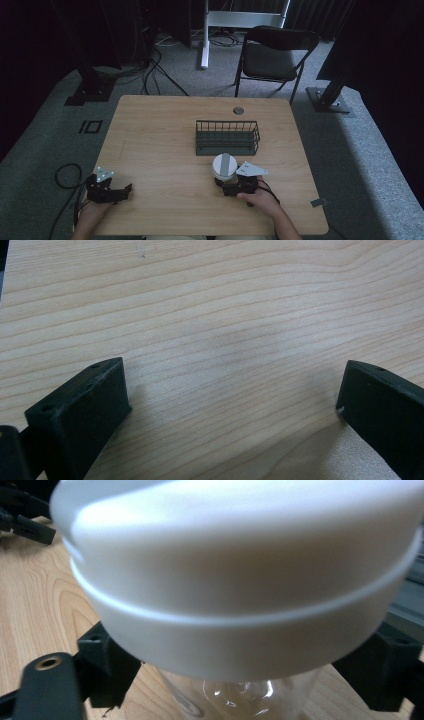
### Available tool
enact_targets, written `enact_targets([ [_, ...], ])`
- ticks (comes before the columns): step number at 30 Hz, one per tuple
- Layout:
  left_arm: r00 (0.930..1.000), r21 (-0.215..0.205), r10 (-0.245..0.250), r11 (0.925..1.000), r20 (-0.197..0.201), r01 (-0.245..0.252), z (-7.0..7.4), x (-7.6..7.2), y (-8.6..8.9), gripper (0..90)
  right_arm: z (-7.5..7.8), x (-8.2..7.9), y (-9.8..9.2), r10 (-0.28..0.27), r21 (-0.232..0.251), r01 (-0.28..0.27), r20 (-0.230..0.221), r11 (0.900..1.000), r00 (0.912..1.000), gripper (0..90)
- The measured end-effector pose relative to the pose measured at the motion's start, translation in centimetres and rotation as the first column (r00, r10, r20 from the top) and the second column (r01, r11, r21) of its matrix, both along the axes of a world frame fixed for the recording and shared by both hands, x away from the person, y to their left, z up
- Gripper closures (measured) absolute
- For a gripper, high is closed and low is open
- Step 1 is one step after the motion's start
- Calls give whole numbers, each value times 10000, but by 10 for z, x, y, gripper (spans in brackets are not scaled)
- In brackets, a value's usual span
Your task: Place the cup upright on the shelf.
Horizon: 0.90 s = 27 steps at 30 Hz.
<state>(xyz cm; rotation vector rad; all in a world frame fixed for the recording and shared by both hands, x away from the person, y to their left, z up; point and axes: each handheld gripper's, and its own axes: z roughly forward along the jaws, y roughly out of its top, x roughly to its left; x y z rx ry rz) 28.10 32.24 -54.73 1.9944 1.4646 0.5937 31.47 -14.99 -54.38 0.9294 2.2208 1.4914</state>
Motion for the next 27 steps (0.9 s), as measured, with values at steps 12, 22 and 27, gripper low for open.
enact_targets([
  [12, 10000, -3, 2, 10000, 0, -2, 0, 0, 0, 5, 1, 1, 6, 150, -319, -138, 354, 9994, 9993, 169],
  [22, 10000, 0, 0, 10000, -3, 0, 0, 0, 0, 5, 6, -3, 13, 144, -609, -125, 323, 9981, 9994, 183],
  [27, 10000, 0, -1, 10000, -1, 1, 0, 0, 0, 5, 8, -3, 12, 46, -503, -31, 307, 9987, 9995, 184],
])
